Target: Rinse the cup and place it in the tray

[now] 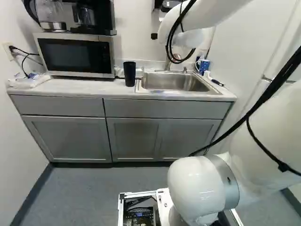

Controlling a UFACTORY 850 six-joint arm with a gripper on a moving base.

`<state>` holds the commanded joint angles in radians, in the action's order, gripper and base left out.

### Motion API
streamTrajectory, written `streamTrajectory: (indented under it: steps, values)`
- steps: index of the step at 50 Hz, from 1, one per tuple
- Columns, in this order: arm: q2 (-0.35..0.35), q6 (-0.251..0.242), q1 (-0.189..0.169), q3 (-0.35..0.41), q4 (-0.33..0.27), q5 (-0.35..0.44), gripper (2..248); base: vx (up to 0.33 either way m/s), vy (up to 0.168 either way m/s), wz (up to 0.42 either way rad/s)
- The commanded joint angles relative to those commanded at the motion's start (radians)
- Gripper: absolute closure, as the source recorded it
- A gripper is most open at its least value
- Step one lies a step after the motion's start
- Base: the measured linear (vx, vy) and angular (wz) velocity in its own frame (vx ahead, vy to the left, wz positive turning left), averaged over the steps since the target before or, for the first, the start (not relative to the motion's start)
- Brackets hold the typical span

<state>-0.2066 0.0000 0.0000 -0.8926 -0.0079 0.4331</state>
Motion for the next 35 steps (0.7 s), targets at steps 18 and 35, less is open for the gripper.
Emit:
streamTrajectory:
  steps: [18, 35]
  values:
    - [0.0, 0.0, 0.0, 0.0, 0.0, 0.0, 3, 0.077, -0.083, 0.193]
    - [0.0, 0.0, 0.0, 0.0, 0.0, 0.0, 3, 0.051, -0.113, 0.013]
